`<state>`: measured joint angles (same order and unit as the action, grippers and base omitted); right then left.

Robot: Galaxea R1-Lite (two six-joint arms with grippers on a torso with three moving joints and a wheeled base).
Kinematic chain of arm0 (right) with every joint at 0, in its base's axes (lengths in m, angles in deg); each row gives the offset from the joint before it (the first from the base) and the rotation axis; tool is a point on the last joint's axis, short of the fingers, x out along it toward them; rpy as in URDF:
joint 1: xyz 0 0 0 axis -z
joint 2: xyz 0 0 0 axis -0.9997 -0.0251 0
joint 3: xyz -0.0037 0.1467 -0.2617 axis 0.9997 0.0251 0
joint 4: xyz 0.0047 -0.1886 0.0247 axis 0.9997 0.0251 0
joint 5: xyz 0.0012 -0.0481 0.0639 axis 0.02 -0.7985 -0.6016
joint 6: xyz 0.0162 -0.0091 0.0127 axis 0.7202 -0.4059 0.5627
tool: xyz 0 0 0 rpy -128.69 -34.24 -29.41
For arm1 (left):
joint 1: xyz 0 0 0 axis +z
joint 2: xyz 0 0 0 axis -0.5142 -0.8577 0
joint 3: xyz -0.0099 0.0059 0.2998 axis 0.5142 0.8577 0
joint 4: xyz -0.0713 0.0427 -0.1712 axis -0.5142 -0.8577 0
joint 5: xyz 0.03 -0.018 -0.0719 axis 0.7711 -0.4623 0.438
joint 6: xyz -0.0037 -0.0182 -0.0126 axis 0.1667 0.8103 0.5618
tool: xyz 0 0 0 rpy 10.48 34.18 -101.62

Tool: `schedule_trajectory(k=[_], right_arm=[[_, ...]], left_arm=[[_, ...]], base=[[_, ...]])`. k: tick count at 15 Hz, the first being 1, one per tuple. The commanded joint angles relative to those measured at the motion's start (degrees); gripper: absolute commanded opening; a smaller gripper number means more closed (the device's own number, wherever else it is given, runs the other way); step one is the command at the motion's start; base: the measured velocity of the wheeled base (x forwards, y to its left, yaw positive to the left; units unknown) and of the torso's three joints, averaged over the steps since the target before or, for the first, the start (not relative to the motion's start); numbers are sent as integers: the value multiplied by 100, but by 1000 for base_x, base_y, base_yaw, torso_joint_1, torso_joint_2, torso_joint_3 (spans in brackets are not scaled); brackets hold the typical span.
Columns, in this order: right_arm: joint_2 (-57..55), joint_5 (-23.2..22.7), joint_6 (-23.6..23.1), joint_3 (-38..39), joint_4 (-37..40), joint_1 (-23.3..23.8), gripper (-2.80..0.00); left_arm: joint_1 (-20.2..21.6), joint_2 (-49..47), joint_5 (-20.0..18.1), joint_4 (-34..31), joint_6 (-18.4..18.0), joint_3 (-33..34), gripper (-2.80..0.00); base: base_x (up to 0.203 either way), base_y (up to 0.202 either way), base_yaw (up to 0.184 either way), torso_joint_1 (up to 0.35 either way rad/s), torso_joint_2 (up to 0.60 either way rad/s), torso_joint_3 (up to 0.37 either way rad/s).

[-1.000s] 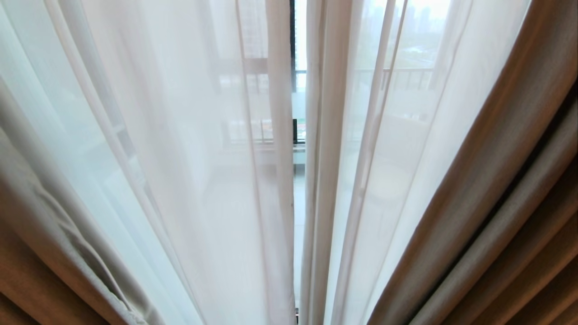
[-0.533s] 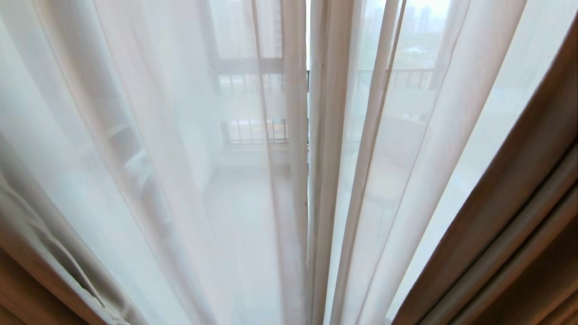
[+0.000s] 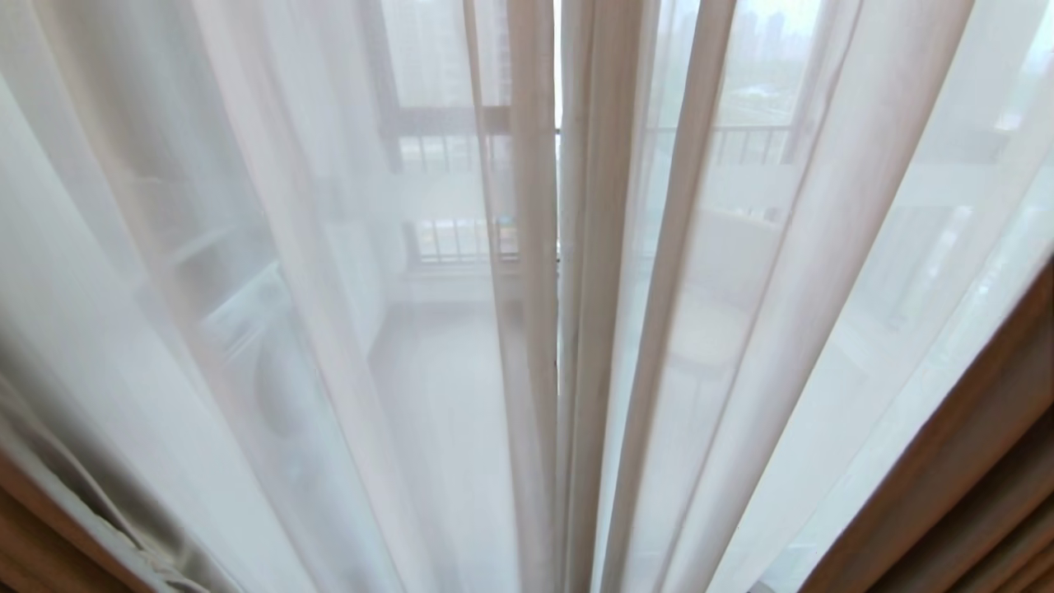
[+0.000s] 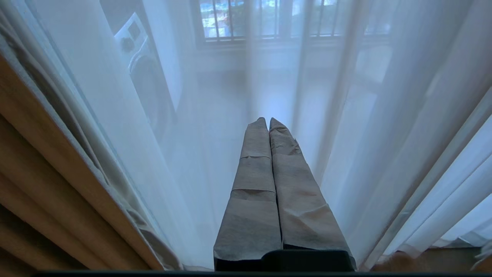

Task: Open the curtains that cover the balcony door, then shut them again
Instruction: Pull the outer curtains open on both sides

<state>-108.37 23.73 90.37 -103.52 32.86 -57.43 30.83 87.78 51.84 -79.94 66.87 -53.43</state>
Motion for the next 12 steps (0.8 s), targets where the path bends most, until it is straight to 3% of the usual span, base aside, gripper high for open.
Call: schedule_trajectory(k=[1, 2, 3, 6, 12], right_arm=[[701, 10, -140, 374, 155, -127, 0], [785, 89, -238, 461, 217, -294, 0], [832, 230, -328, 535, 255, -524, -280], [902, 797, -543, 749, 296, -1205, -280], [1140, 1324, -577, 1213, 522, -2177, -280]], left_arm=[[2, 2, 1, -4, -2, 4, -280], [2, 2, 1, -4, -2, -5, -280], [2, 2, 1, -4, -2, 4, -280], [-6, 2, 1, 1, -2, -4, -280], [2, 2, 1, -4, -2, 4, -280]], base=[[0, 0, 0, 0, 0, 0], [0, 0, 0, 0, 0, 0], [0, 0, 0, 0, 0, 0], [0, 0, 0, 0, 0, 0], [0, 0, 0, 0, 0, 0]])
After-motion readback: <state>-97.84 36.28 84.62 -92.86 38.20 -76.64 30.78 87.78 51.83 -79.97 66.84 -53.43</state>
